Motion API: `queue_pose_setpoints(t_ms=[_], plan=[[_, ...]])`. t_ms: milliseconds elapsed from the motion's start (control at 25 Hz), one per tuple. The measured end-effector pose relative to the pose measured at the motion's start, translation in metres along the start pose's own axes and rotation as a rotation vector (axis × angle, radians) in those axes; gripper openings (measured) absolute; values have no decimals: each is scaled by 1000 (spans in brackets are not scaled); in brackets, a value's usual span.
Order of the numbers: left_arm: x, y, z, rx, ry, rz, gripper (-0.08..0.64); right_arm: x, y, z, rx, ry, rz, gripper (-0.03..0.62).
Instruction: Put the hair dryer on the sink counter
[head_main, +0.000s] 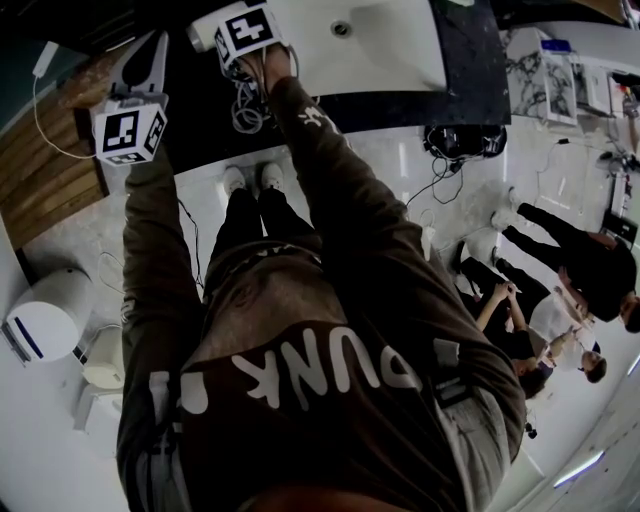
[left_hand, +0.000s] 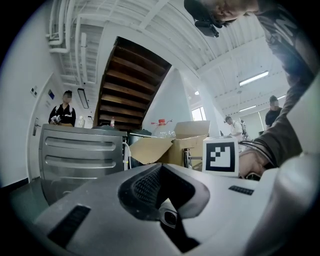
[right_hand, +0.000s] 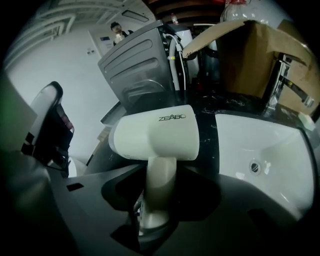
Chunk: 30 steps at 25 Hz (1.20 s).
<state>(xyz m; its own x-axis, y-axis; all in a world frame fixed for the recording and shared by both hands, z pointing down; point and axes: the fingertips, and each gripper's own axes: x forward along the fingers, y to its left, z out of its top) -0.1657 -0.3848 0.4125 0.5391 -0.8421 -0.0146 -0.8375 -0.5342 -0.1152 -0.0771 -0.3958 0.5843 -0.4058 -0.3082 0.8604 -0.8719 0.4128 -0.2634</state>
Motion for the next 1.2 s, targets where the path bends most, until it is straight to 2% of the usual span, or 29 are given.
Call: queue_pose_setpoints(t_ms=[120, 240, 480, 640, 760, 840, 920, 1040, 1200], plan=[[2, -3, -3, -3, 7, -6, -6, -4, 3, 0, 4, -15, 38, 271], [4, -3, -2, 0, 7, -7, -6, -13, 2, 6, 0, -50, 63, 310], [6, -4, 6, 16, 0, -10, -6, -56, 2, 23, -39, -165, 86, 333], [7, -5, 14, 12, 0, -6, -6, -103, 18, 46, -154, -326, 103, 334], [6, -8, 21, 21, 2, -11, -6, -139, 39, 63, -318, -531, 104, 279], [4, -10, 26, 18, -1, -10, -6, -163, 52, 68, -423, -694, 108, 211], [1, -12, 32, 15, -4, -10, -6, -184, 64, 69, -516, -827, 106, 172], [-5, -14, 40, 9, -5, -9, -6, -204, 76, 66, -604, -957, 93, 121], [-12, -21, 53, 4, -18, -20, -6, -219, 81, 61, -627, -1045, 86, 79]])
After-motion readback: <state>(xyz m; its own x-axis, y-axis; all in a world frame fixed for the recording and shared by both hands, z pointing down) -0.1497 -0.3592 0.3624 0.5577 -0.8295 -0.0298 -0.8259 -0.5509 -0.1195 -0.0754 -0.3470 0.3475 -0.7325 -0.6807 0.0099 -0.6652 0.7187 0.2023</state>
